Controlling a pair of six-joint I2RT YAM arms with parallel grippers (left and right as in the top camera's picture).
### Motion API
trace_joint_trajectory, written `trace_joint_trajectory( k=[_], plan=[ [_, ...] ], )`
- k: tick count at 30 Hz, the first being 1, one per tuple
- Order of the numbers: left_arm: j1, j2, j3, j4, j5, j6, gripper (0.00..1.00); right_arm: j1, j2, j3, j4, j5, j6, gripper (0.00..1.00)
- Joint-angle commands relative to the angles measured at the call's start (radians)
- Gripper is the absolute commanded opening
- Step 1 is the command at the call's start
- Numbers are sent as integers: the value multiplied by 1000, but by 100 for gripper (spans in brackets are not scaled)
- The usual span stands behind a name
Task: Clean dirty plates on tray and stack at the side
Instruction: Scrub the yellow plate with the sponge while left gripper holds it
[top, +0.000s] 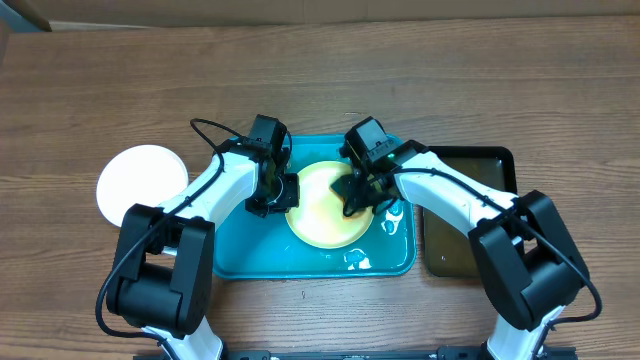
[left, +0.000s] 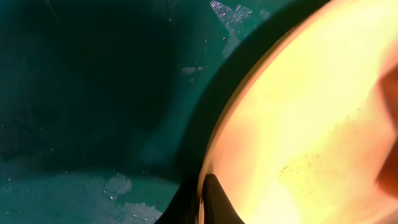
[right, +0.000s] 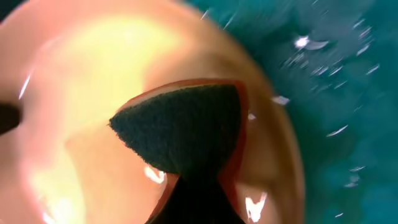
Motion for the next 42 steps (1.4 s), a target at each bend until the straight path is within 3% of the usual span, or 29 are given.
trace_joint_trajectory(
  k=[1, 7, 11, 17, 23, 27, 35, 42],
  plan=[
    [1, 46, -22, -18, -76, -7, 4, -3, 7, 34, 25, 156, -24, 4],
    [1, 46, -22, -19, -76, -7, 4, -3, 7, 34, 43, 195, -103, 4],
    [1, 46, -22, -19, -74, -7, 4, -3, 7, 34, -31, 175, -93, 4],
    [1, 46, -22, -18, -63, -7, 4, -3, 7, 33, -164, -72, -72, 4],
    [1, 46, -22, -19, -63, -7, 4, -3, 7, 33, -140, -330, -101, 4],
    [1, 46, -22, -19, -60, -7, 4, -3, 7, 33, -47, -259, -96, 5],
    [-3, 46, -22, -19, -58, -7, 4, -3, 7, 33, 109, 79, -45, 11],
    [-11, 46, -22, -14, -58, -7, 4, -6, 10, 32, 51, 217, -50, 11]
  ],
)
